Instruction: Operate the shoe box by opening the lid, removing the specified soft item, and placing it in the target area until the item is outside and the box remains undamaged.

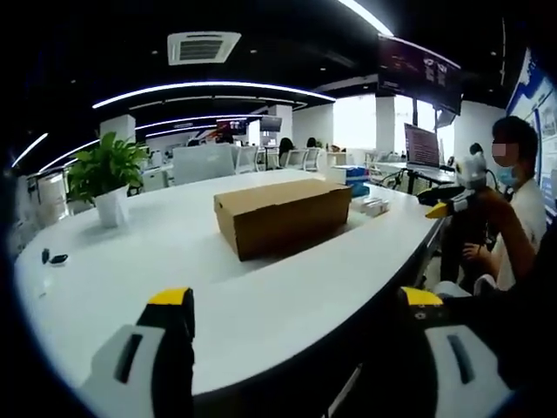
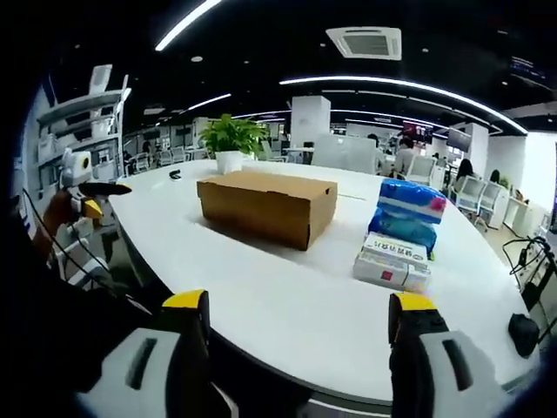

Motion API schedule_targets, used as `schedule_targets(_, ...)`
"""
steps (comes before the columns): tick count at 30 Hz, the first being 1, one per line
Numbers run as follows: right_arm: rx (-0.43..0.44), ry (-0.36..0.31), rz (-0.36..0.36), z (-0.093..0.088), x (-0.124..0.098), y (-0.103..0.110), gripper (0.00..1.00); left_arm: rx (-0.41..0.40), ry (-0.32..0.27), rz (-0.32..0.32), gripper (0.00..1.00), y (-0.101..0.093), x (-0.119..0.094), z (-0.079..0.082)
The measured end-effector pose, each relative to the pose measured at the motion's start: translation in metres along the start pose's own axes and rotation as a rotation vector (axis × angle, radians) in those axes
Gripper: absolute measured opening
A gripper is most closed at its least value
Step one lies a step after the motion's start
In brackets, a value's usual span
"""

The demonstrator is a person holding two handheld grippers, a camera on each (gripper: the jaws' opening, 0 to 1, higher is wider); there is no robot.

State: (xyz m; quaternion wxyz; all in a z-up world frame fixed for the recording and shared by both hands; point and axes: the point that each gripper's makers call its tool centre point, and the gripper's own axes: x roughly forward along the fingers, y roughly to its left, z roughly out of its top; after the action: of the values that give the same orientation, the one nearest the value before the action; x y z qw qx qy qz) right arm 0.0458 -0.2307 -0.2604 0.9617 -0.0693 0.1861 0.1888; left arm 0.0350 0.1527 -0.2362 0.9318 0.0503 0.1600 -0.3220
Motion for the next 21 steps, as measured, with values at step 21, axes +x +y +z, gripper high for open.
schedule_targets(21,0.061,-0.085,0.043,0.023,-0.020,0.015,0.85,-0.012,-0.026,-0.001,0.99,-0.009,-0.006,0.007)
